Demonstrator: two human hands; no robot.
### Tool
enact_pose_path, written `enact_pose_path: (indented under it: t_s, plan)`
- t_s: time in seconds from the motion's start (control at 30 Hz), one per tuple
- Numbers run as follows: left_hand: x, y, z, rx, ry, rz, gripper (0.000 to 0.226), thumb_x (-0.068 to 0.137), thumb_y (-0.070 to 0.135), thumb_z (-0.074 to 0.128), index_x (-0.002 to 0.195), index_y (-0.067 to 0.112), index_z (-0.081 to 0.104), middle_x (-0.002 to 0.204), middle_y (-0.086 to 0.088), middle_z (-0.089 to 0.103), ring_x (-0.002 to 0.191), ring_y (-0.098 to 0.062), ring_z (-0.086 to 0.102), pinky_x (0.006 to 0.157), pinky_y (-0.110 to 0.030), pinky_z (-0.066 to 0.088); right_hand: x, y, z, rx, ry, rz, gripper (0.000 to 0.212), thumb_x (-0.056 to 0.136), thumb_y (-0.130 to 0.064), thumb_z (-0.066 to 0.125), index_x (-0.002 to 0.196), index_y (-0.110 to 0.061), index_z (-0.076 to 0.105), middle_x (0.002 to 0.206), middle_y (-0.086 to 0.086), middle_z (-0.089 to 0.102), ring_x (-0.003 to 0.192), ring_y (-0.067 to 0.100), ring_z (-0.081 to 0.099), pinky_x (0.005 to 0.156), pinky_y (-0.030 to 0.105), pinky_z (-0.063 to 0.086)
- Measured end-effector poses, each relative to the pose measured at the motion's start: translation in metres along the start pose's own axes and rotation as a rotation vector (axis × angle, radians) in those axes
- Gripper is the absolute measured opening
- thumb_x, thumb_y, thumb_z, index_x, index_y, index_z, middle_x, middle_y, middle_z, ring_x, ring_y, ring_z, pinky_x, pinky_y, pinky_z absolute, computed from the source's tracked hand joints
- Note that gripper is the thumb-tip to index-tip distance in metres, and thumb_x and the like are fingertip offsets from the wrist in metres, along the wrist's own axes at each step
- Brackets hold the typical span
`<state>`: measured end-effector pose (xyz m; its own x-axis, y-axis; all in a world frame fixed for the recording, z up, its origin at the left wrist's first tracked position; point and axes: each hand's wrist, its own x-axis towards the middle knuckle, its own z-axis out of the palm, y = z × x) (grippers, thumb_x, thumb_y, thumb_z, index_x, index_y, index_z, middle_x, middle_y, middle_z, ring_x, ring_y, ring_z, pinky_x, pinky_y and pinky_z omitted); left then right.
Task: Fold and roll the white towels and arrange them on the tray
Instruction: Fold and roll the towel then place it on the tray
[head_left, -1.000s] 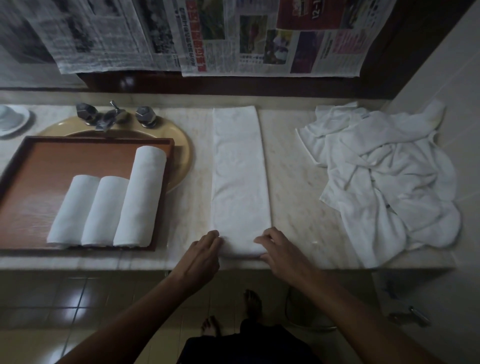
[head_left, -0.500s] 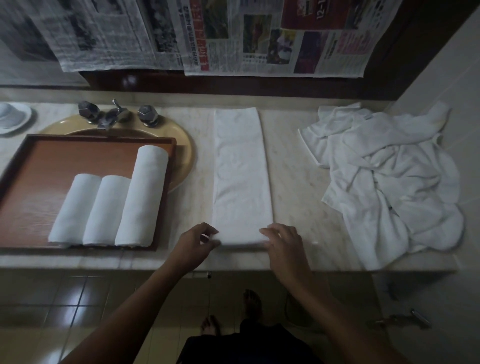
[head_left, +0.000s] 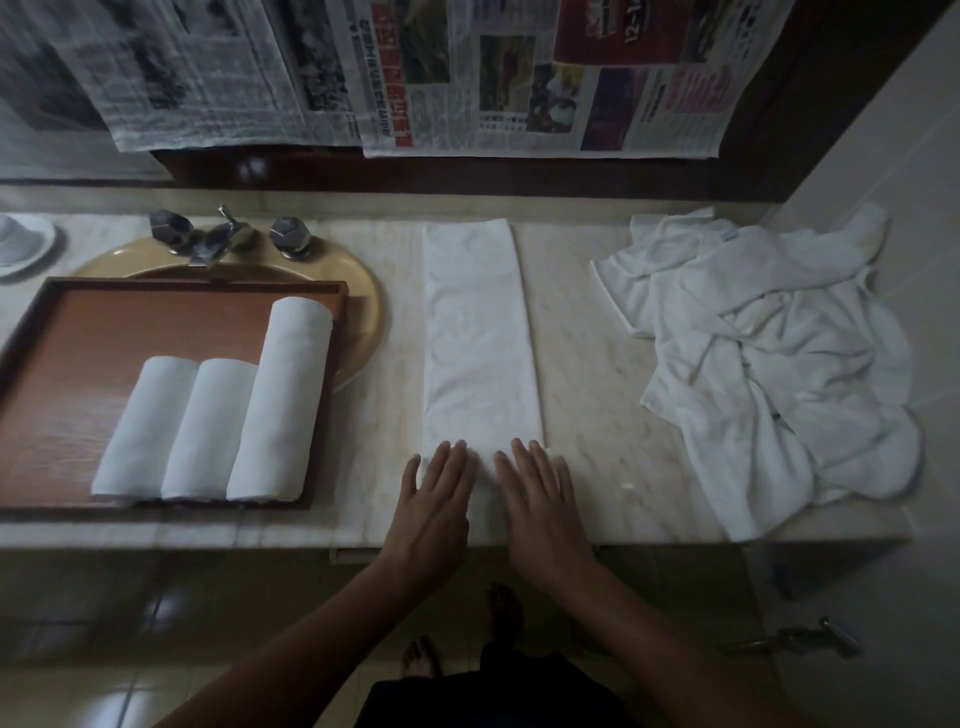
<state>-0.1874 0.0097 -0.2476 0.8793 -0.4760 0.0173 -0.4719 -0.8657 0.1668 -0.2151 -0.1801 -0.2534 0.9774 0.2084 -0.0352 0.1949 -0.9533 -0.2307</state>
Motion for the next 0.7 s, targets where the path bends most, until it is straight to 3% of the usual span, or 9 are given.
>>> enact_pose_path:
  t_s: [0.07, 0.17, 0.23, 0.37, 0.5, 0.6, 0.7]
  plan:
    - [0.006, -0.006, 0.008, -0.001, -0.068, -0.016, 0.090, 0.090, 0.017, 0.065, 0.163, 0.011, 0.015, 0.171, -0.013, 0.009, 0.158, -0.031, 0.005, 0.125, -0.058, 0.013, 0.011, 0.003, -0.003, -0.028, -0.008, -0.002, 0.071, 0.095, -0.023, 0.043, 0.163, -0.015, 0.022, 0.170, 0.015, 0.019, 0.158, 0.035, 0.011, 0.125, 0.058, 0.016]
    - [0.019, -0.016, 0.007, -0.013, -0.109, -0.043, 0.092, 0.091, 0.011, 0.063, 0.164, 0.013, 0.007, 0.172, -0.011, 0.005, 0.159, -0.029, 0.002, 0.125, -0.058, 0.016, 0.029, 0.007, -0.009, -0.056, -0.054, -0.005, 0.086, 0.086, -0.015, 0.064, 0.162, -0.015, 0.024, 0.166, 0.014, 0.028, 0.155, 0.034, 0.022, 0.125, 0.056, 0.019]
    - [0.026, -0.023, 0.002, -0.036, -0.120, -0.045, 0.089, 0.087, 0.003, 0.063, 0.163, 0.013, 0.017, 0.170, -0.012, 0.018, 0.158, -0.033, 0.013, 0.124, -0.059, 0.023, 0.037, 0.012, -0.015, -0.046, -0.070, -0.016, 0.089, 0.082, -0.007, 0.070, 0.160, -0.016, 0.029, 0.162, 0.011, 0.037, 0.151, 0.031, 0.032, 0.126, 0.050, 0.020]
    - [0.030, -0.042, -0.013, -0.120, -0.140, -0.003, 0.069, 0.086, 0.005, 0.060, 0.150, 0.017, 0.039, 0.152, -0.006, 0.045, 0.141, -0.029, 0.042, 0.112, -0.049, 0.041, 0.043, 0.021, -0.030, 0.060, -0.092, -0.056, 0.073, 0.091, 0.002, 0.059, 0.157, -0.020, 0.036, 0.156, 0.004, 0.045, 0.144, 0.023, 0.039, 0.124, 0.039, 0.024]
    - [0.016, -0.048, -0.020, -0.245, -0.158, 0.001, 0.050, 0.097, 0.021, 0.061, 0.143, 0.019, 0.041, 0.144, -0.001, 0.054, 0.131, -0.022, 0.052, 0.102, -0.039, 0.044, 0.031, 0.034, -0.034, 0.244, -0.180, 0.008, 0.052, 0.099, -0.013, 0.062, 0.148, -0.026, 0.047, 0.144, 0.001, 0.054, 0.129, 0.021, 0.052, 0.107, 0.031, 0.043]
    - [0.003, -0.051, -0.024, -0.346, -0.176, -0.028, 0.040, 0.097, 0.028, 0.067, 0.132, 0.023, 0.050, 0.133, 0.005, 0.060, 0.121, -0.017, 0.057, 0.098, -0.034, 0.045, 0.023, 0.042, -0.036, 0.364, -0.261, 0.008, 0.045, 0.100, -0.027, 0.065, 0.144, -0.027, 0.054, 0.142, -0.008, 0.050, 0.126, 0.009, 0.049, 0.103, 0.018, 0.037]
    - [-0.003, -0.055, -0.026, -0.495, -0.183, -0.082, 0.036, 0.093, 0.029, 0.073, 0.126, 0.025, 0.058, 0.123, 0.009, 0.060, 0.110, -0.015, 0.060, 0.092, -0.034, 0.049, 0.021, 0.044, -0.041, 0.427, -0.306, 0.039, 0.044, 0.101, -0.039, 0.061, 0.144, -0.028, 0.057, 0.133, -0.014, 0.047, 0.118, 0.000, 0.041, 0.099, 0.016, 0.033]
